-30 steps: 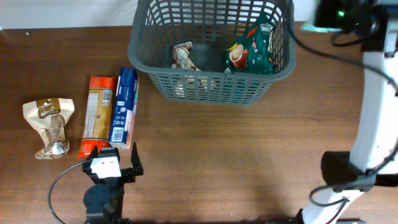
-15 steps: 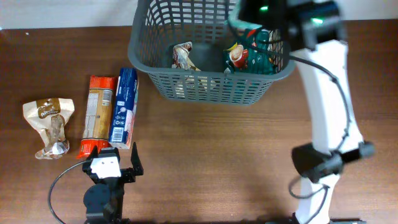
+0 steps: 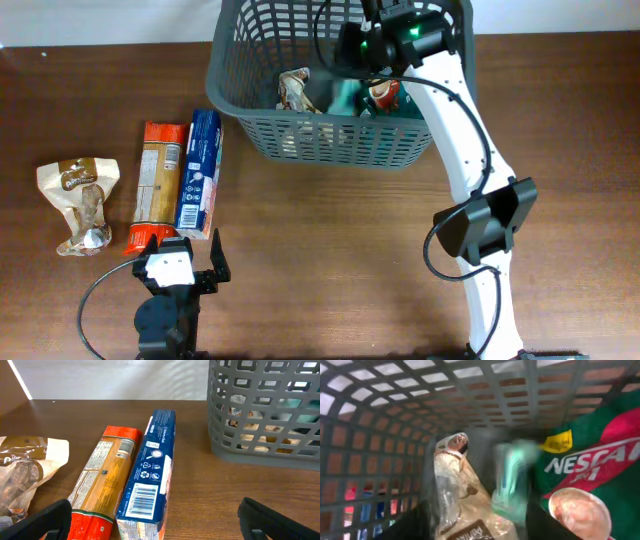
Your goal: Pack container
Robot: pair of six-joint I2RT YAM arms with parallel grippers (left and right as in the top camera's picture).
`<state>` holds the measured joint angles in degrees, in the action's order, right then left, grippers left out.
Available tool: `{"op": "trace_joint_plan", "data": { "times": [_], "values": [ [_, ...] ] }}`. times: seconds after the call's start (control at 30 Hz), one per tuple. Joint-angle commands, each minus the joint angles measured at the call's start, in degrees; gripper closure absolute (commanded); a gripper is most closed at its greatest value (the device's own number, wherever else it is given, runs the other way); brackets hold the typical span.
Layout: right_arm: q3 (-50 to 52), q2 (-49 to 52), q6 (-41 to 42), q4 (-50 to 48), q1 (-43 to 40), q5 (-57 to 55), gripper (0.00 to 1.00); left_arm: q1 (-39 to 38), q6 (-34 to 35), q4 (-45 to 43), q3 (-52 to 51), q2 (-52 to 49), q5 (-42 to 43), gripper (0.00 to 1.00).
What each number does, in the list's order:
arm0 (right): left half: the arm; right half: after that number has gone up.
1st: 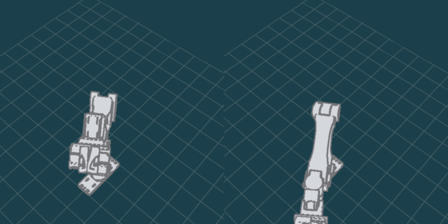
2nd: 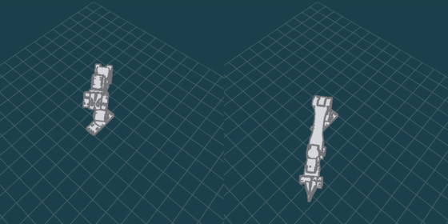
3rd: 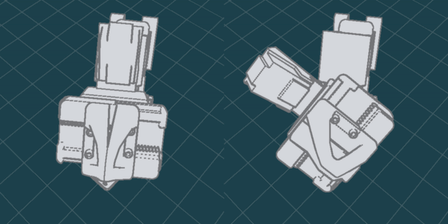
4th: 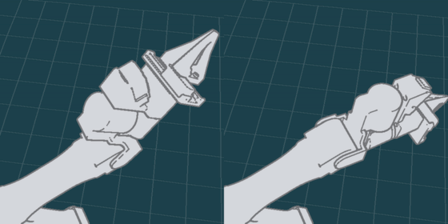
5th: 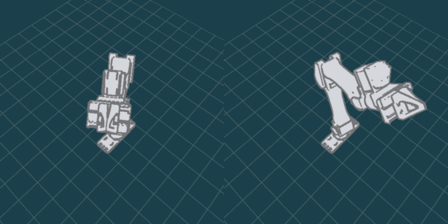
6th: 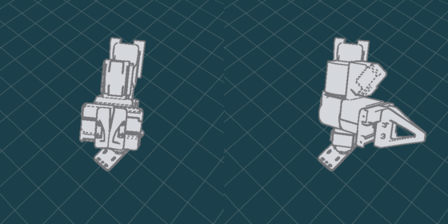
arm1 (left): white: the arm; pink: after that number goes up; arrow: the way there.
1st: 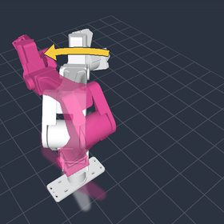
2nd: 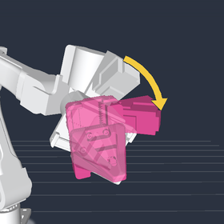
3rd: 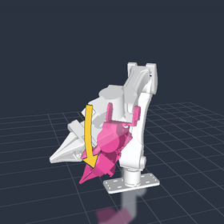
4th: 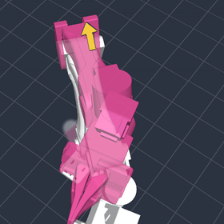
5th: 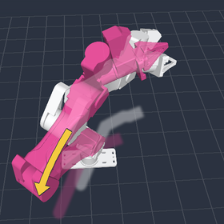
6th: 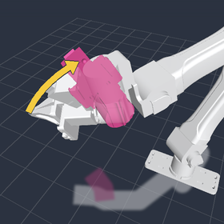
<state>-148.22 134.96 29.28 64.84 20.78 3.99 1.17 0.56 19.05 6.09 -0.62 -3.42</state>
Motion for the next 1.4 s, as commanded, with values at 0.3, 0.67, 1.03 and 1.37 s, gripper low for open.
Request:
{"op": "trace_joint_plan", "data": {
  "times": [0.3,0.67,1.03,1.37],
  "values": [
    [-0.6,-19.2,-11.1,8.3,-8.2,-4.9,0.34,0.2,0.5,0.0,-0.2,0.3,-0.4,0.01],
    [-0.2,-27.0,-10.7,11.9,-41.1,3.7,0.28,0.2,0.5,0.1,-0.2,0.3,-0.4,0.01],
    [19.7,-26.8,-8.9,15.3,-48.9,6.8,0.01,0.2,5.7,3.8,1.3,-0.2,4.7,0.01],
    [30.4,-26.8,-8.9,15.3,-48.9,6.8,0.01,1.2,6.4,21.4,37.7,-33.0,-8.9,0.01]
  ]
}}
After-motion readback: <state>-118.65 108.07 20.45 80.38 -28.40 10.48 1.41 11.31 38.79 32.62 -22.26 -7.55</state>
